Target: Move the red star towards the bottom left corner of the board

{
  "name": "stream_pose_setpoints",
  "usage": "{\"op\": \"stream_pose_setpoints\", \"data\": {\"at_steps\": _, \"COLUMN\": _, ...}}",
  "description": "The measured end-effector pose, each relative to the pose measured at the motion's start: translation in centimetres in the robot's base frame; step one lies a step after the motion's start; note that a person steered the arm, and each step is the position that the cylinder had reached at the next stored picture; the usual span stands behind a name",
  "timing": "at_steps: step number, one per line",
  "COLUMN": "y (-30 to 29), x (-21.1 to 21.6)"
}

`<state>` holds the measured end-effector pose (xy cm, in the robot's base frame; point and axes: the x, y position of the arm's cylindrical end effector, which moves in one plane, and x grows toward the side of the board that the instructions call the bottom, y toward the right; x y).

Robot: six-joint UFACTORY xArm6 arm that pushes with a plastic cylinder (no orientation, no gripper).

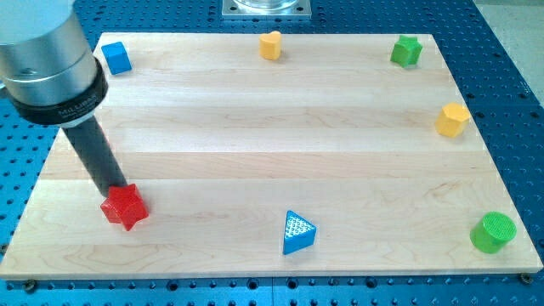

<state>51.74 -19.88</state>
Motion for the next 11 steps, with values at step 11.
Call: {"op": "stream_pose_setpoints", "data": {"at_steps": 11, "y": -2.5, "x": 2.5}}
